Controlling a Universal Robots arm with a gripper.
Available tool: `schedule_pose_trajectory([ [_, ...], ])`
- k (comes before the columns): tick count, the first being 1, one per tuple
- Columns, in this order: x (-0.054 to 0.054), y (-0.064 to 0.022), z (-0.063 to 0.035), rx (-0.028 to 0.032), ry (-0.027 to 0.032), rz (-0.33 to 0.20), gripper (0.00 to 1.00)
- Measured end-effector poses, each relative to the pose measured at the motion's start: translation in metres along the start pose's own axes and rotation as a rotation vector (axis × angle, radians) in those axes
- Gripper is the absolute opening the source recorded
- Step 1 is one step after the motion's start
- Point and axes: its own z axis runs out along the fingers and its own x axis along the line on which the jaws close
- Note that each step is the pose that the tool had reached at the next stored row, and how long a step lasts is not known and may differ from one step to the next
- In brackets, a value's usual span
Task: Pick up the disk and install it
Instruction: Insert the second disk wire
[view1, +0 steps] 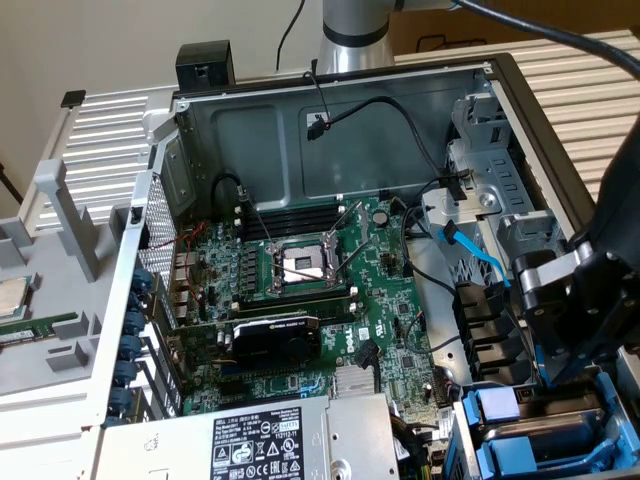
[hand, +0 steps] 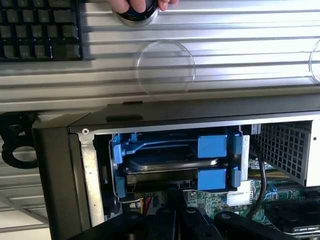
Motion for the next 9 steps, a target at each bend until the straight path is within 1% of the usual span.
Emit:
schedule_pose_trajectory([
  [9, 0.0, 0.0002, 0.0011, 0.0001, 0.0007, 0.0, 0.11],
])
